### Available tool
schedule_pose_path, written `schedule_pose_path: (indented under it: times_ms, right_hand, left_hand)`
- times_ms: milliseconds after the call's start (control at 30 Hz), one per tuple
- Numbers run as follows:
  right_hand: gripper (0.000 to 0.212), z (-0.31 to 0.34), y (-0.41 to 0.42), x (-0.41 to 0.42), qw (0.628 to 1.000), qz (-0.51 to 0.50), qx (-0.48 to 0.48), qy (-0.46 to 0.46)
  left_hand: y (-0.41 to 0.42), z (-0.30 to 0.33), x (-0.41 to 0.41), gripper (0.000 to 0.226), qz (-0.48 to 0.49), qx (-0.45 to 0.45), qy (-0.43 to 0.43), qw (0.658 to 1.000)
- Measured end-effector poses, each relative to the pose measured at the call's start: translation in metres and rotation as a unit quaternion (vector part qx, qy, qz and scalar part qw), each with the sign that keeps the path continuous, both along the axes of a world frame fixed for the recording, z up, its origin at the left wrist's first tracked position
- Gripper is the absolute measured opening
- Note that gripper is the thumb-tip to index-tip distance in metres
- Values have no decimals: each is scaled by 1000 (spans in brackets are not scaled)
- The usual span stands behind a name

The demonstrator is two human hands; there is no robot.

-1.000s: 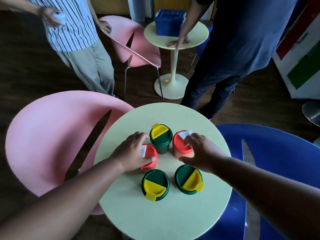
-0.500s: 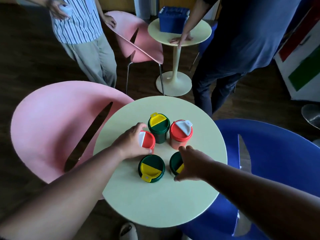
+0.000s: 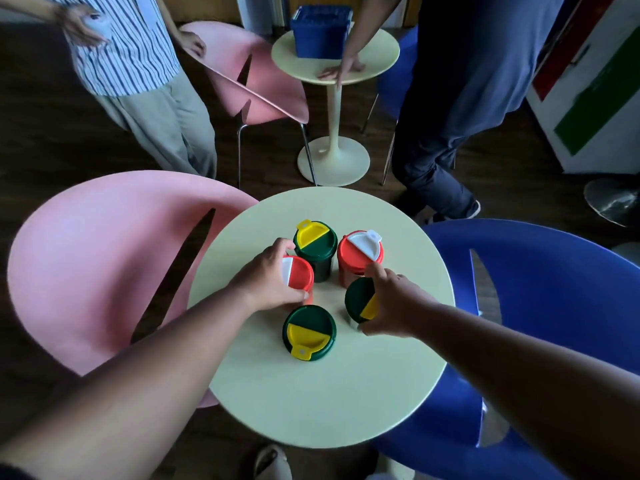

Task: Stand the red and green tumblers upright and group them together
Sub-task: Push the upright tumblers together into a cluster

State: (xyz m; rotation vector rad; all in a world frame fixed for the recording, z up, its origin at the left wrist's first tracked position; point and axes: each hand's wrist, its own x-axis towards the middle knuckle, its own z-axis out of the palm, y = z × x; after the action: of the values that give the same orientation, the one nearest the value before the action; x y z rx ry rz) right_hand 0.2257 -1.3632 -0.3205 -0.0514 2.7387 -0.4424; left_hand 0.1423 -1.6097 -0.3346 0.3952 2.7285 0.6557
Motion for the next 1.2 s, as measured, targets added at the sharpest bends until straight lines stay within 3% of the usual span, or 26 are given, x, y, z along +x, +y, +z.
schedule_pose_path:
  times_ms: [333,433,500,567,667,767,833,933,1200]
  right_hand:
    - [89,-4,5,-6,1000,18,-17,4]
    - [91,-6,7,-7,1000,19,-20,3]
    - [93,-7,9,-7,1000,20,-21,1]
    - [95,-9,11,-6,999,22,-24,-2]
    - [99,-8,13,-5,999,23,-28,-7]
    - [106,-6,13,-4,999,33,-18,-10]
    - [105,-6,13,-4,999,37,-13,-9]
    - [97,-8,13,-5,999,33,-19,-2]
    - [89,-10,15,-7,999,20,-30,6]
  left_hand:
    - [3,4,4,101,-4,-45,-14,999]
    - [3,8,13,94,-31,-61,77,995]
    - [3,12,23,81,-94,-49,176,979]
    - [4,17,34,71,-177,-25,221,959]
    - [1,17,50,73,-288,-32,199,936]
    - [-3,15,60,97,-347,-133,154,915]
    - [-4,14,60,108,-355,-187,145,905]
    - [-1,14,59,108,-354,-218,147,897]
    - [13,17,55,108,-317,-194,120,921]
